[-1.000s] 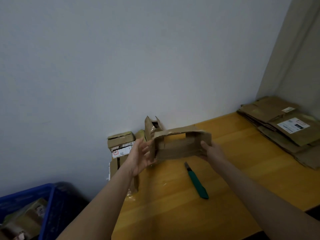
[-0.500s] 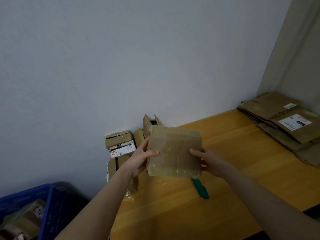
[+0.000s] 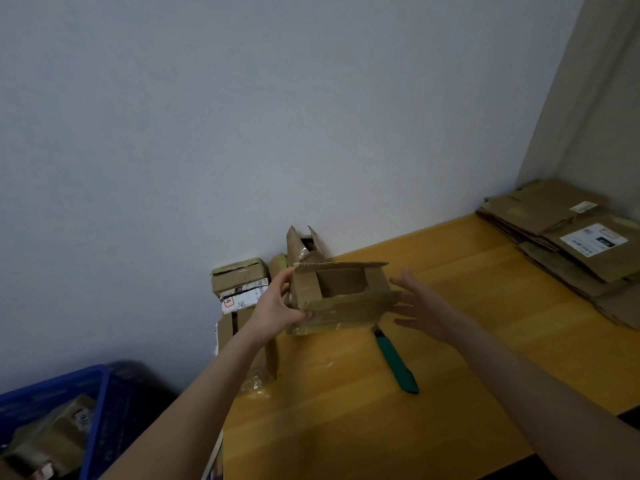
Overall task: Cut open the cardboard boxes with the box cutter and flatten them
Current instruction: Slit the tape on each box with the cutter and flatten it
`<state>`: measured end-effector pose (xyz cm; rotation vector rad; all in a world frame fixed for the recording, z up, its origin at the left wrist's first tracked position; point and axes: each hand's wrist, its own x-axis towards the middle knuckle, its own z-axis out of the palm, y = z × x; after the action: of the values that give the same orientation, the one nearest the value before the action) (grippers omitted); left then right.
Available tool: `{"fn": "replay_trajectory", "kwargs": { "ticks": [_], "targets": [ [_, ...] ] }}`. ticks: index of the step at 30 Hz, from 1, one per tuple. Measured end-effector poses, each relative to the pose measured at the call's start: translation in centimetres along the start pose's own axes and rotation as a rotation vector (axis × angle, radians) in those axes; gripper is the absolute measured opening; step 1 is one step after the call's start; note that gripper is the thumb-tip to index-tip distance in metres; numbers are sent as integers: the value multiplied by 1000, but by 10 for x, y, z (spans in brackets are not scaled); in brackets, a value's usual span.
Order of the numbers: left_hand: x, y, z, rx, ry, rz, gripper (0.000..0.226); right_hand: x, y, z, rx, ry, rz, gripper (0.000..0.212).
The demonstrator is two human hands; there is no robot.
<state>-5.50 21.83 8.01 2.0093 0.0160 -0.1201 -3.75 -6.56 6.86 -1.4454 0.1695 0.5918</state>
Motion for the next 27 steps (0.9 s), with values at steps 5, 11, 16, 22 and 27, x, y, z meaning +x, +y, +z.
{"fn": "replay_trajectory", "kwargs": {
  "ticks": [5,11,16,22,27],
  "targets": [
    [2,4,9,285,-1,154,91,2,-9,16,-347,228,1,67],
    [-4,16,11,275,-74,203,92,7,-5,20,-444,378,-19,15],
    [-9,12,-2,152,-312,-56,105,9,3,15,-237,471,-52,15],
    [-9,16,22,-52,-30,-310,94,6,4,32,-169,441,-154,19],
    [-3,0,22,16,35,-279,61,6,4,33,-11,440,-160,18]
  ]
}}
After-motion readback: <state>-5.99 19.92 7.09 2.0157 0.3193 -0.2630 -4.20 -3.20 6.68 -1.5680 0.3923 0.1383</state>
